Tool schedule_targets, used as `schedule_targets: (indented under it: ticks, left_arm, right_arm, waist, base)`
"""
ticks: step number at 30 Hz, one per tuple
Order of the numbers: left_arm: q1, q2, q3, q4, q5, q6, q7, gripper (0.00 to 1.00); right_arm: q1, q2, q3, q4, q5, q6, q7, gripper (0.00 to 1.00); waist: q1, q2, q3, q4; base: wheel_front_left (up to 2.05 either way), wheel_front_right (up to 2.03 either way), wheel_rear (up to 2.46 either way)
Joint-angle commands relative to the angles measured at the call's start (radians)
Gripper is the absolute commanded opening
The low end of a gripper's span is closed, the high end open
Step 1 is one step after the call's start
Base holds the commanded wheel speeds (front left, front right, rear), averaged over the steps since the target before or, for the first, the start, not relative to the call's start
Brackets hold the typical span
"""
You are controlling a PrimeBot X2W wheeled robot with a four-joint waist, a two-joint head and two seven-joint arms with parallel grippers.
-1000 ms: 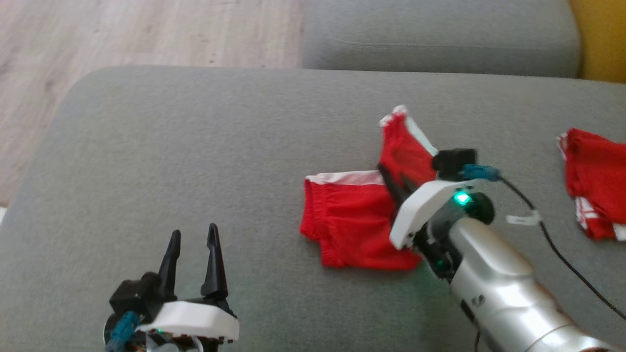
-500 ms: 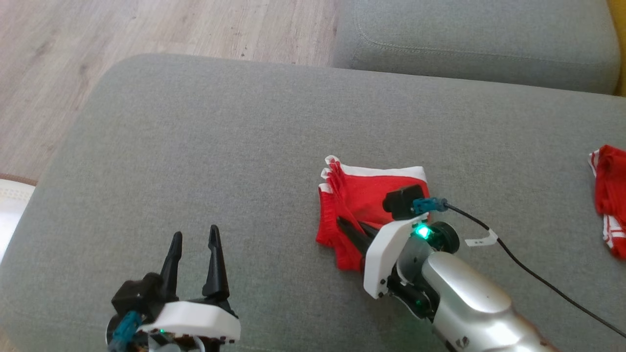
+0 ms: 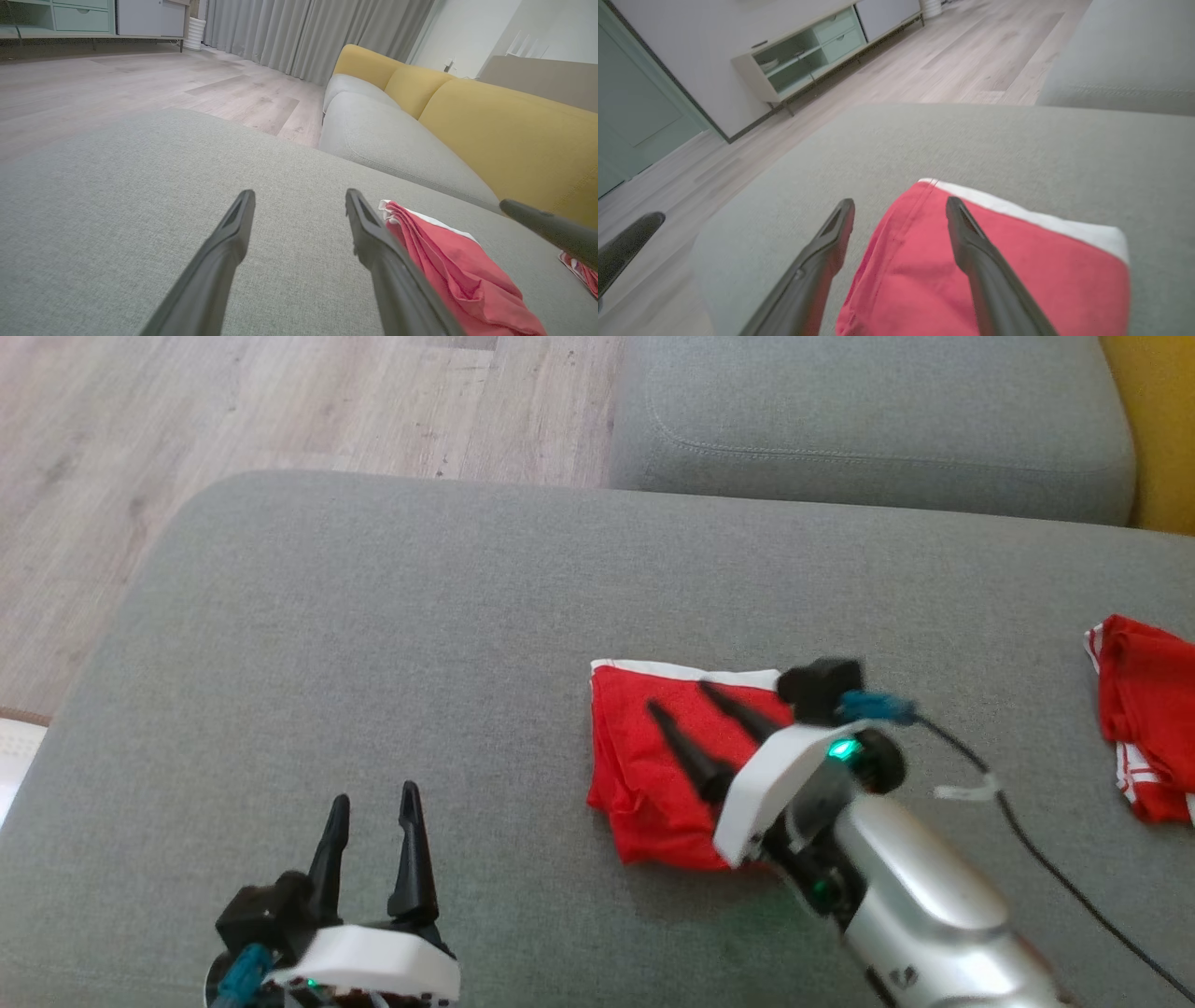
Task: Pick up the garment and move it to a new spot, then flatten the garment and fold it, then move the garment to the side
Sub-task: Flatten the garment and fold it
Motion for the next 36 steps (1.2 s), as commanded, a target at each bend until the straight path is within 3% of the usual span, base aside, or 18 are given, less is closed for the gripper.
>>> schedule_targets:
  ticks: [1,9,10,11,12,13,14,23,36]
  left_arm:
    - [-0.032,0.011,0.039,-0.030,0.008,0.001,-0.010,1.00]
    - [-0.023,0.018,0.037,-0.037,0.007,0.004,-0.008,1.00]
    - [-0.022,0.019,0.037,-0.038,0.007,0.005,-0.007,1.00]
    - [-0.021,0.020,0.037,-0.039,0.006,0.005,-0.007,1.00]
    - [-0.021,0.021,0.037,-0.040,0.006,0.006,-0.006,1.00]
    - [-0.020,0.022,0.036,-0.040,0.006,0.006,-0.006,1.00]
    - [-0.021,0.022,0.036,-0.041,0.006,0.005,-0.005,1.00]
    - [-0.027,0.026,0.032,-0.043,0.007,0.007,0.000,1.00]
    - [-0.032,0.026,0.036,-0.041,0.006,0.011,0.000,1.00]
  right_arm:
    - [-0.024,0.018,-0.031,-0.040,-0.027,-0.001,-0.022,1.00]
    - [0.010,-0.035,-0.201,-0.046,-0.189,-0.001,-0.029,1.00]
    - [0.019,-0.038,-0.207,-0.043,-0.207,-0.001,-0.030,0.87]
    - [0.030,-0.040,-0.210,-0.038,-0.223,-0.001,-0.029,0.49]
    - [0.041,-0.041,-0.207,-0.031,-0.238,-0.001,-0.025,0.34]
    - [0.053,-0.040,-0.202,-0.022,-0.249,-0.001,-0.022,0.11]
    - [0.064,-0.038,-0.195,-0.013,-0.257,-0.001,-0.021,0.00]
    - [0.087,0.003,-0.072,0.061,-0.243,-0.001,-0.040,0.00]
    - [0.019,0.019,0.212,0.138,-0.123,-0.001,-0.045,0.00]
  waist:
    - [0.0001,-0.0001,-0.002,0.000]
    - [0.0001,-0.0001,-0.005,0.024]
    - [0.0001,-0.0001,-0.004,0.028]
    - [0.0001,-0.0001,-0.003,0.033]
    - [0.0001,-0.0001,-0.002,0.038]
    - [0.0001,-0.0001,-0.001,0.043]
    - [0.0001,-0.0001,0.001,0.049]
    - [0.0001,-0.0001,0.014,0.085]
    - [0.0001,-0.0001,0.025,0.108]
  base:
    - [0.00,0.00,0.00]
    - [0.00,0.00,0.00]
    - [0.00,0.00,0.00]
    - [0.00,0.00,0.00]
    - [0.00,0.00,0.00]
    - [0.00,0.00,0.00]
    - [0.00,0.00,0.00]
    - [0.00,0.00,0.00]
    - [0.00,0.00,0.00]
